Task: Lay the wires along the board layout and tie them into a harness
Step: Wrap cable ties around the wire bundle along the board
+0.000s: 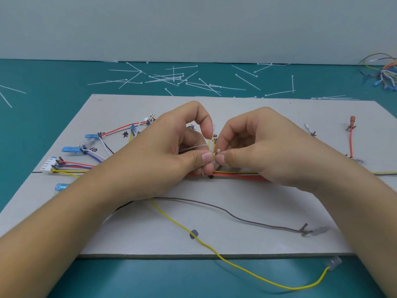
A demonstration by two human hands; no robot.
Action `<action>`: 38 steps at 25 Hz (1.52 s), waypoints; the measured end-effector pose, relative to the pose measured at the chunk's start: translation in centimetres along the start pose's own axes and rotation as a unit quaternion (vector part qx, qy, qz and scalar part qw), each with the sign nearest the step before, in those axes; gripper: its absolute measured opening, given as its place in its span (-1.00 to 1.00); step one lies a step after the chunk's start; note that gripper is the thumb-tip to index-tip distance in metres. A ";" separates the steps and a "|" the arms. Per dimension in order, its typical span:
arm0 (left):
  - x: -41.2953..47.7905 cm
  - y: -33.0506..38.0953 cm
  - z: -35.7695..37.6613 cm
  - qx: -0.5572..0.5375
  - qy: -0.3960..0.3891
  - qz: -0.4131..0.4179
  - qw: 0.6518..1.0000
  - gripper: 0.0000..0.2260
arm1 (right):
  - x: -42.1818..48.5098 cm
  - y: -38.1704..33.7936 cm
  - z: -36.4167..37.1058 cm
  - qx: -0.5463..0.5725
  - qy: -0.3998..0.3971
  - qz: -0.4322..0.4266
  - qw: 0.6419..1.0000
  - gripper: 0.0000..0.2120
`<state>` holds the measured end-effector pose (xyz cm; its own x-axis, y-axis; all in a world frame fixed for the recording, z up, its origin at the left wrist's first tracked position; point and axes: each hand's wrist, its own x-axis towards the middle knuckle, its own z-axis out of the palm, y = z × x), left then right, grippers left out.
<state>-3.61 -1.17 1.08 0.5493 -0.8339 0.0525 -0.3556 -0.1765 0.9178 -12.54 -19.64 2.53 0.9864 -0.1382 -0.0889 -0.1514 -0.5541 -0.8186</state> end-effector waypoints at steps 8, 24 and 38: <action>0.0 0.1 0.1 -0.004 -0.002 -0.002 1.000 -0.74 | -0.1 0.1 0.1 -0.005 -0.011 -0.016 1.000 -0.93; 0.1 0.2 0.2 0.009 -0.003 0.004 1.000 -0.75 | -0.2 -0.2 -0.2 -0.018 -0.027 -0.020 0.999 -0.85; 0.0 -0.1 0.1 0.045 0.017 0.031 0.998 -0.79 | -0.1 0.0 -0.4 0.009 -0.024 -0.034 0.999 -0.90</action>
<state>-3.72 -1.18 0.97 0.5492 -0.8267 0.1222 -0.4550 -0.1730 0.8735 -12.71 -19.96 2.74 0.9963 -0.0613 -0.0599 -0.0838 -0.5460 -0.8336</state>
